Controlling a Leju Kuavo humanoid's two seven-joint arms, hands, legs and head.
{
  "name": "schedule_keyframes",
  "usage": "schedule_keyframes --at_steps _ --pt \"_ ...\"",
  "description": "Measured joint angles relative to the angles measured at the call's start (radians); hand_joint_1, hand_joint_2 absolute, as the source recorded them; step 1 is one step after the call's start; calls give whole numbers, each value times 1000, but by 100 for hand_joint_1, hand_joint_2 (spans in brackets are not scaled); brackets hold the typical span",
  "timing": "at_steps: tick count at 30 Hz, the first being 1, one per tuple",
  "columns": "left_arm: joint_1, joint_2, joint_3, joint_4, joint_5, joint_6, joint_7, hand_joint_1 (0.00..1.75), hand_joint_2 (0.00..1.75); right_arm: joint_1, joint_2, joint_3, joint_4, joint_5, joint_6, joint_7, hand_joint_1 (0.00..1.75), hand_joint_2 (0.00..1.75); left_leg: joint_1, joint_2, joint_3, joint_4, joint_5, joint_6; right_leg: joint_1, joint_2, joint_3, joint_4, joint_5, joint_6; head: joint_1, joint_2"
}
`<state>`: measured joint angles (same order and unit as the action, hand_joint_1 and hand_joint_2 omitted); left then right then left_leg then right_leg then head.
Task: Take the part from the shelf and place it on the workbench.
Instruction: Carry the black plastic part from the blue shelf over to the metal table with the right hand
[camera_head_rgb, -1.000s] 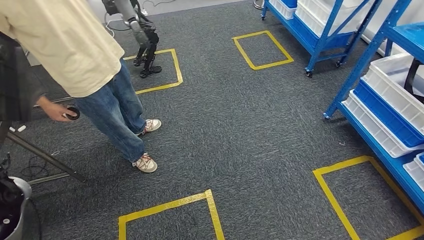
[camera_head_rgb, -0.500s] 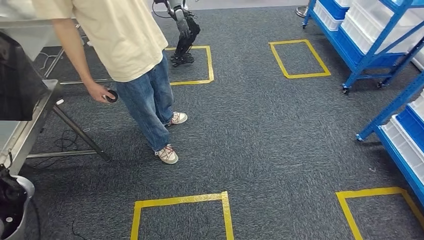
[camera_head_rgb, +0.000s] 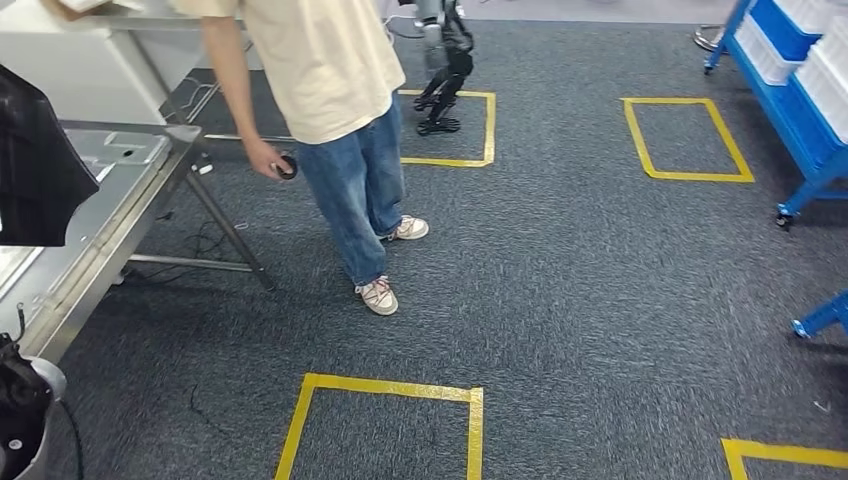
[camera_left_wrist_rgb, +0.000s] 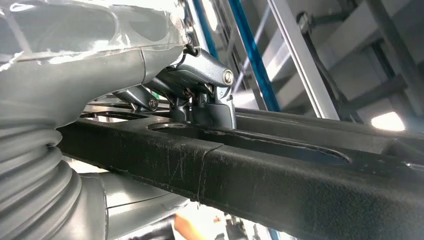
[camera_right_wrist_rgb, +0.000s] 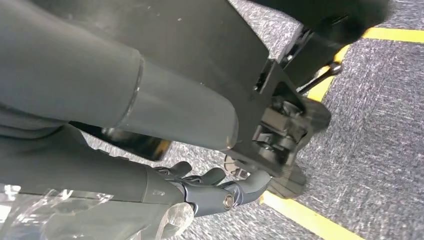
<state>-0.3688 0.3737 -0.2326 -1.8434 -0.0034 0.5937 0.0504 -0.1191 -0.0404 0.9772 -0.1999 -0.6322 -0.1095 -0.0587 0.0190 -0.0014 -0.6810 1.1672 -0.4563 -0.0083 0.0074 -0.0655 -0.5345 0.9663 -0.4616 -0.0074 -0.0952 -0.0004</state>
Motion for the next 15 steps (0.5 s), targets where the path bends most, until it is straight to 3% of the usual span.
schedule_keyframes --at_steps 2,4,6,8,10,12,13,14,15 --pt "-1 0 0 0 0 -1 0 175 175 -2 1 0 0 0 0 0 0 0 -13 46 80 -148 42 13 4 -24 2 0 -3 1 0 0" --pt "-4 1 1 0 0 -3 0 175 175 -3 1 0 0 -1 -1 0 0 0 -27 67 110 -214 53 24 7 -44 4 0 -6 6 0 0" --pt "-5 2 1 0 0 -7 0 175 175 -5 3 0 0 -1 -11 -1 0 0 -27 43 111 -218 60 33 7 -59 7 -1 -9 14 0 0" --pt "-7 3 2 0 0 -11 -1 175 175 -7 4 0 0 0 -26 -1 0 0 -21 21 116 -229 69 41 4 -21 1 26 -31 24 1 0" --pt "-10 3 1 -1 1 -13 -1 175 175 -5 4 0 0 0 -31 -1 0 0 -16 1 118 -235 76 46 1 40 -43 131 -90 33 3 0" --pt "-10 2 0 0 2 -16 -1 175 175 -2 4 1 0 0 -31 0 0 0 -15 -23 115 -234 78 49 -3 58 -104 262 -144 38 4 0" --pt "-10 2 0 0 4 -19 0 175 175 0 4 1 0 1 -31 1 0 0 -14 -38 113 -232 78 48 -6 59 -118 289 -145 40 4 0" --pt "-9 2 -1 0 5 -23 0 175 175 1 4 1 0 1 -31 2 0 0 -12 -53 113 -230 78 48 -11 60 -115 276 -125 43 4 0" --pt "-9 2 -1 0 7 -27 -1 175 175 2 4 1 0 1 -31 2 0 0 -8 -69 113 -226 77 45 -17 67 -92 223 -88 48 4 0"
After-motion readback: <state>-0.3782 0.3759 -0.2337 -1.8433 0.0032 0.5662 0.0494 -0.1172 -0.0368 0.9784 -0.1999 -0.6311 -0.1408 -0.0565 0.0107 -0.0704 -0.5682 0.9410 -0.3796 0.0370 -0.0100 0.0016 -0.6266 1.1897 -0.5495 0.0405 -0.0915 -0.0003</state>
